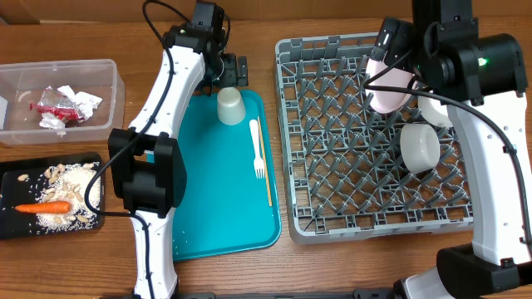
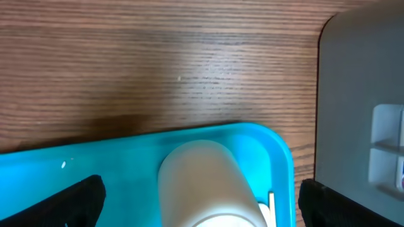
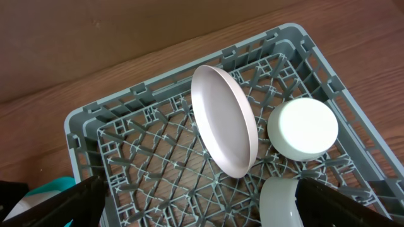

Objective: Sort waste into correct bins and load items into the dishwasher rack

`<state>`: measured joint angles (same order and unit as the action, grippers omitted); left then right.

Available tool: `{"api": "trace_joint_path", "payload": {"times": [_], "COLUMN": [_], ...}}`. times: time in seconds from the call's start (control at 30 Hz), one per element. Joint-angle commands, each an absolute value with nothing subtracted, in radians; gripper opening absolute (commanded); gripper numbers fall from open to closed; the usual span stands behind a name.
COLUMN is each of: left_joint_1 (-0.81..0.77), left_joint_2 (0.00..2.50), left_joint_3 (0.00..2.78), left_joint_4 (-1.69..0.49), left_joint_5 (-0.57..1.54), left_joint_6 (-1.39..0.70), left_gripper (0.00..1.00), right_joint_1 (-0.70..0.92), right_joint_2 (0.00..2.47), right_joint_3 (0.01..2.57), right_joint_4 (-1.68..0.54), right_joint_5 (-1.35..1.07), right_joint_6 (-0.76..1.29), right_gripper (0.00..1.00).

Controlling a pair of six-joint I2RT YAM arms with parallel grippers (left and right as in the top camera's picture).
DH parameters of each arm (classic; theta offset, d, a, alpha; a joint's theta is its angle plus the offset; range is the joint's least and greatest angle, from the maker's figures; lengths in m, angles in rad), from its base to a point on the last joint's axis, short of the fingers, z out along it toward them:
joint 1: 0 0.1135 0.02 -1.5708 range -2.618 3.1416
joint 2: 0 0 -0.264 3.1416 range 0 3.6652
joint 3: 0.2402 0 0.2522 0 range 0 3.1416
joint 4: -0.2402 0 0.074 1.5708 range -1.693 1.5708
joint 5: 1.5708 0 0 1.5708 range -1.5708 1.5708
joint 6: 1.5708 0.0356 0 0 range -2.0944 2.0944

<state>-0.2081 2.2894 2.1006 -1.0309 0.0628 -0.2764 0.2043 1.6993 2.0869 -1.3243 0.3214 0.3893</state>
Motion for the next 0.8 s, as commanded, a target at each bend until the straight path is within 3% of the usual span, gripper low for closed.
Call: {"api": "trace_joint_path", "payload": {"times": [0.0, 0.33, 0.77], "left_joint_1": [-0.209, -0.083, 0.266], "left_joint_2": [2.276, 2.125, 2.033], "left_joint_3": [2.112, 2.286, 2.306], "left_joint_4": [-1.031, -1.152, -1.358], "left_joint_5": [0.063, 0.059, -0.023], "left_joint_6": [-0.25, -0.448, -0.447], "left_gripper": [1.0, 1.0, 1.0], "right_joint_1": [0.202, 0.202, 0.202], "right_joint_2": [1.699, 1.699, 1.699], "right_joint_3": [2.094, 2.094, 2.094], "right_joint_4": [-1.319, -1.319, -1.319], "right_joint_5": [0.327, 0.327, 0.327], "right_joint_6": [0.394, 0.394, 0.394], "right_gripper": [1.0, 1.0, 1.0]}}
